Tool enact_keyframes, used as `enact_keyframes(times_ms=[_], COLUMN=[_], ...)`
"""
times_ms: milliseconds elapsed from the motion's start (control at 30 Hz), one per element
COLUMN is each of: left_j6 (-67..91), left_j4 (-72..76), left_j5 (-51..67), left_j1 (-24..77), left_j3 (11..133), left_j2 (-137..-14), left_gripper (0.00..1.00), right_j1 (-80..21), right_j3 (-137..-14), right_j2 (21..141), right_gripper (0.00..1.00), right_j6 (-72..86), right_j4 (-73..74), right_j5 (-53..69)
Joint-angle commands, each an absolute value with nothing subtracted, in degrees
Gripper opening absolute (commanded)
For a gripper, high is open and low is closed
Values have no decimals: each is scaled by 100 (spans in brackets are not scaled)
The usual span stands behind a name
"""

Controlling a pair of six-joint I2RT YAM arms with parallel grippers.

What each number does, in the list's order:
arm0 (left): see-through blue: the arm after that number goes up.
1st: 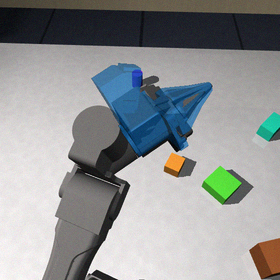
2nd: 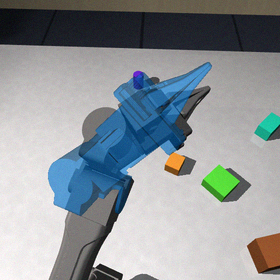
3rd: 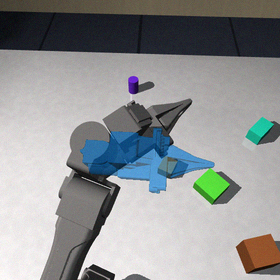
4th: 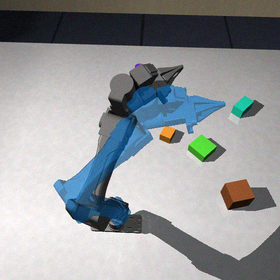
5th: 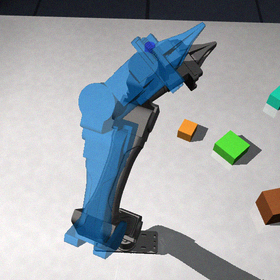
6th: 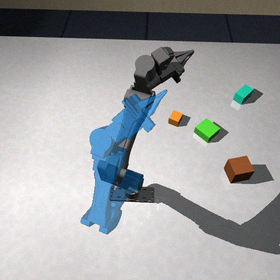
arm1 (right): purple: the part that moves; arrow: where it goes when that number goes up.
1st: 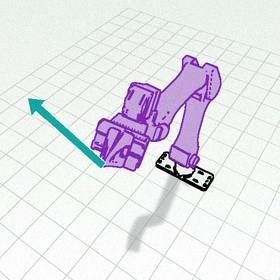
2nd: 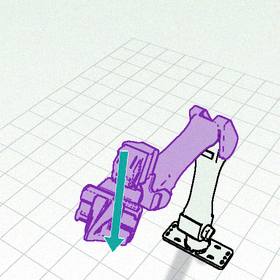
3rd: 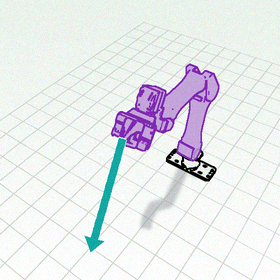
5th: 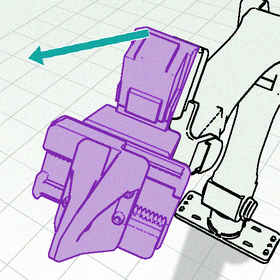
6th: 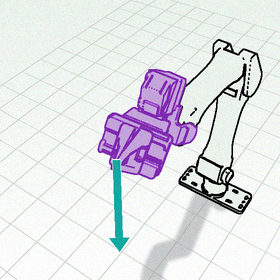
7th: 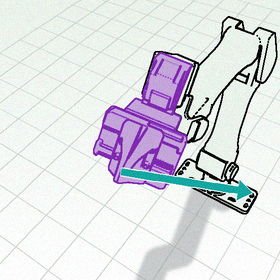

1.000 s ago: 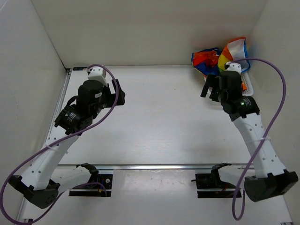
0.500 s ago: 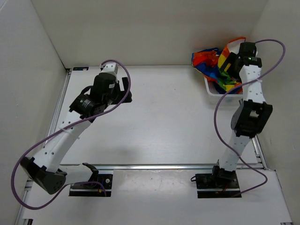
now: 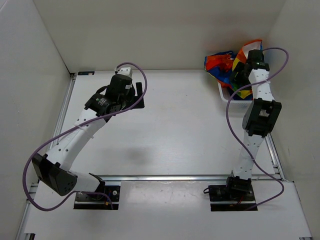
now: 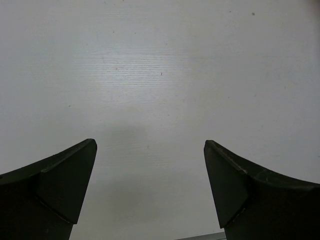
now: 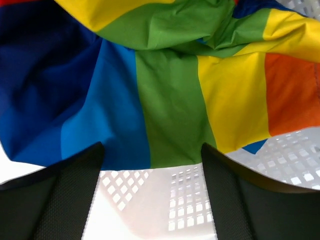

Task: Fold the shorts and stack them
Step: Grab the shorts from the pile

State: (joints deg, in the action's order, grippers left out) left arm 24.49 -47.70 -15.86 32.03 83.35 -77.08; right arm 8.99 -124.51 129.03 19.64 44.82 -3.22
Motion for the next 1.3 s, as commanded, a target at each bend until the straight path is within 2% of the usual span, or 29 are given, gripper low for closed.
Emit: enact_keyframes(times_ms=[0,67,133,167,267,300,333,367,400,433,467,533,667,767,967,1267], left_j6=[2479,2540,2540,2540,2540,2540,2592,2593,2593,2593,2593,2646,2575,2575,2575,2522], left_j4=[-4843,-4843,-4843,-4895,-4896,-4896,-4896,-4896,-4948,-4948,-4948,-4948,-4948,-4948,-4948,-4948], left_j5=[-1608,-1608,-1608,-1608,-1608,-1608,-1556,-1556,-1556,-1556,-1556,-1503,-1415,-1362,-1362,-1468], left_j1=[3182,3182,3182,3182,3182,3182,3182,3182,3182,3182,3182,3182,3182,3182,3182,3182], left_j3=[8534,8481,8481,8481,8481,8481,8429,8429,8429,8377,8376,8376,8376,8376,8490,8490], left_j2=[-7796,-7796,-7796,-7796,-7796,-7796,-7796,-7796,-7796,-7796,-7744,-7743,-7805,-7857,-7972,-7972], left_gripper=[100,100,100,100,100,100,100,100,100,100,100,100,100,100,100,100], right_j1=[984,984,1037,1037,1037,1037,1037,1037,1037,1037,1037,1037,985,923,756,642], right_j3=[-12410,-12410,-12410,-12410,-12516,-12516,-12516,-12516,-12455,-12367,-12140,-11823,-10831,-10425,-10424,-11715], right_j2=[12964,13025,13078,13078,13078,13009,12921,12859,12797,12632,12543,12236,11726,11487,11531,12717], right_gripper=[78,64,57,46,29,26,29,41,68,78,83,87,88,84,80,72], right_j6=[1863,1933,2003,2004,2057,2057,2057,2057,2057,1996,1934,1838,1696,1565,1380,1134], right_j4=[4236,4236,4175,4114,4113,4113,4113,4113,4113,4113,4061,3982,3605,3472,3401,3779], right_j5=[-89,331,605,685,773,773,773,660,590,493,396,238,-192,-439,-738,-1045])
